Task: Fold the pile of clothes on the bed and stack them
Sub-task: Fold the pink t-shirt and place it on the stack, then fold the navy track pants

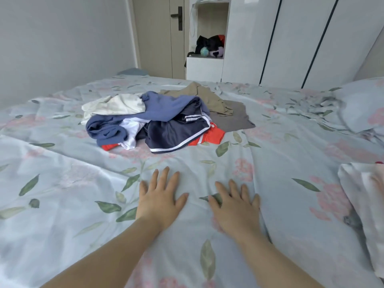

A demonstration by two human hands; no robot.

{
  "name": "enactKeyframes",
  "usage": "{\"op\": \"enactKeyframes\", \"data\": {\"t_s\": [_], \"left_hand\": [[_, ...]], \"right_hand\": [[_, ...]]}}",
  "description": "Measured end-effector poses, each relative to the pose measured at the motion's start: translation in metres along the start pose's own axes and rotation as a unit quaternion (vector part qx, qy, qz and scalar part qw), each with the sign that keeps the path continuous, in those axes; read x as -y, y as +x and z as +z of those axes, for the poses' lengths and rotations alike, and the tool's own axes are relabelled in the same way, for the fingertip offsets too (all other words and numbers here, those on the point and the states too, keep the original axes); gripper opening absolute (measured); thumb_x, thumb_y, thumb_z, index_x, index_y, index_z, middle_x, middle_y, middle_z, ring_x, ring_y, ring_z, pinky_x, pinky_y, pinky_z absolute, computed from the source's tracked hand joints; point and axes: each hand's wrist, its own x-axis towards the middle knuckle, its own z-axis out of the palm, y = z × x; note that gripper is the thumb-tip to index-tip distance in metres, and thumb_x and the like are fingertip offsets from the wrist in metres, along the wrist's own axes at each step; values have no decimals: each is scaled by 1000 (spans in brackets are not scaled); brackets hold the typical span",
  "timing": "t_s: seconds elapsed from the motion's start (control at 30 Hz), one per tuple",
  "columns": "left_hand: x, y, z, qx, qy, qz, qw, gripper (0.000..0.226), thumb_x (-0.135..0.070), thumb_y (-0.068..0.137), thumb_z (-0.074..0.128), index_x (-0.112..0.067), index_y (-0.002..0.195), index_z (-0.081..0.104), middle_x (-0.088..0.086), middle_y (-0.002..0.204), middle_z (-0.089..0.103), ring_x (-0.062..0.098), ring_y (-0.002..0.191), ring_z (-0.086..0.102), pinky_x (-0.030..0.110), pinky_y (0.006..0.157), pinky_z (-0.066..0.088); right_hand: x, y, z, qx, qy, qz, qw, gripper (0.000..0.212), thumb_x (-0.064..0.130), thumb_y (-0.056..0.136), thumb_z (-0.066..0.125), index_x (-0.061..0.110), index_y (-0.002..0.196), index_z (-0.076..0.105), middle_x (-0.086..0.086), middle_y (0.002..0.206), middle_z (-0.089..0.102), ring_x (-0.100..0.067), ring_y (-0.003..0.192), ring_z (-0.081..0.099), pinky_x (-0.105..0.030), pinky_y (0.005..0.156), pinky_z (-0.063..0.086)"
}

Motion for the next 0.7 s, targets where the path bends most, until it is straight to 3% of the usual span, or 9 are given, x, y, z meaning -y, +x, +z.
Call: {"op": "enactKeyframes", "data": {"t_s": [0.13, 0.23, 0.37, 0.47, 0.57, 0.63, 0.7], "left_hand": [[15, 55, 2, -62, -78, -66, 993, 72, -65, 88, 29, -39, 149, 2, -5, 159, -10, 19, 147, -7, 45, 117, 4], [21, 100, 5, -135, -179, -158, 962, 73, -57, 89, 45, -38, 149, 8, 10, 158, 4, 30, 143, 17, 44, 114, 15], [31, 146, 10, -138, -214, -188, 949, 66, -48, 91, 49, -34, 148, 19, 11, 146, 35, 33, 129, 39, 42, 108, 26], [33, 152, 11, -159, -229, -185, 942, 44, -30, 96, 45, -24, 139, 42, 8, 131, 57, 32, 122, 48, 39, 106, 30], [31, 138, 7, -191, -278, -185, 923, 33, -16, 96, 45, -18, 127, 57, 13, 120, 64, 35, 112, 55, 36, 94, 38], [30, 120, 2, -192, -293, -183, 919, 31, -14, 95, 47, -17, 122, 61, 15, 115, 65, 37, 109, 56, 36, 90, 40], [28, 98, -5, -179, -302, -176, 919, 29, -14, 94, 50, -17, 120, 62, 15, 110, 67, 36, 106, 56, 36, 89, 41]], "right_hand": [[5, 29, 6, -30, 7, 4, 1000, 53, 55, 96, 19, 44, 147, 12, 8, 160, 3, -25, 146, 0, -51, 113, 5], [5, 48, 10, -59, -1, 8, 998, 53, 57, 95, 20, 43, 146, 16, 8, 158, 9, -24, 145, 4, -50, 113, 6], [5, 60, 14, -74, -8, 11, 997, 54, 57, 95, 21, 42, 147, 17, 8, 157, 11, -23, 144, 5, -48, 114, 5], [3, 62, 15, -74, -4, 10, 997, 54, 56, 95, 21, 42, 147, 17, 8, 157, 12, -22, 144, 5, -47, 114, 3], [3, 58, 16, -75, 4, 6, 997, 56, 57, 94, 14, 40, 147, 19, 8, 157, 13, -21, 144, 7, -44, 115, 3], [4, 48, 15, -78, 0, 0, 997, 73, 59, 81, -3, 40, 147, 20, 7, 157, 15, -20, 144, 10, -39, 114, 4], [1, 35, 13, -61, 5, -3, 998, 72, 58, 81, -1, 39, 147, 20, 7, 158, 13, -20, 144, 8, -36, 114, 3]]}}
